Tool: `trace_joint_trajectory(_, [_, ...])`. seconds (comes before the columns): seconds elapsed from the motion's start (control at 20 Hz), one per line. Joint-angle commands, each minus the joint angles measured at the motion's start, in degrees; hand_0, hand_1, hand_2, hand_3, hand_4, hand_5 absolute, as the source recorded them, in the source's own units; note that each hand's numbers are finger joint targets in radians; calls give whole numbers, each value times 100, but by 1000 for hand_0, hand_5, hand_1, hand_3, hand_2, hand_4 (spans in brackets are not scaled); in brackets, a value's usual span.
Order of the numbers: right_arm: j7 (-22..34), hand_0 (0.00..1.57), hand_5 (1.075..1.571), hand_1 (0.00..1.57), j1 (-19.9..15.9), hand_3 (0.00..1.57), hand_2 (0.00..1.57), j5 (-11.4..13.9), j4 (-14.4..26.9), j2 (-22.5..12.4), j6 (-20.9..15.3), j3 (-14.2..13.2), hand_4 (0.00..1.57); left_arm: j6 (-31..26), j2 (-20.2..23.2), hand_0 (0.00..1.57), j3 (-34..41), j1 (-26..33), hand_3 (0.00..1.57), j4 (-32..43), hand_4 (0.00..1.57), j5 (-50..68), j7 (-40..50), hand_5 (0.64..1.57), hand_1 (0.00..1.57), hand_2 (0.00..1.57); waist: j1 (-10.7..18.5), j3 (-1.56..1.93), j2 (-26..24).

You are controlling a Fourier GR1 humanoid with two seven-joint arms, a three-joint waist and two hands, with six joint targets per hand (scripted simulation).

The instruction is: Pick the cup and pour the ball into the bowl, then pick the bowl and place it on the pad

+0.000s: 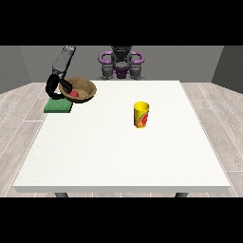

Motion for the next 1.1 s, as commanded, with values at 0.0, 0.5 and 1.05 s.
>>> trace_joint_trajectory(0.0, [-337,1571,1528,1571,-197,1571,1571,136,388,-129,16,-54,1305,123,-31,0,-129,-120,0,-175,0,2,173,1537,0,0,-9,6,131])
trace_joint_trajectory(0.5, [-1277,1571,1535,1571,0,1213,1571,-436,1366,-757,993,-774,1280,228,-120,0,-59,324,0,-559,0,99,13,1534,0,0,-21,10,217])
trace_joint_trajectory(1.05, [-2313,1571,1554,1571,-604,208,1571,-265,2291,-1290,908,-1068,1284,282,581,0,141,-398,0,-1173,0,601,767,1538,0,0,125,20,1116])
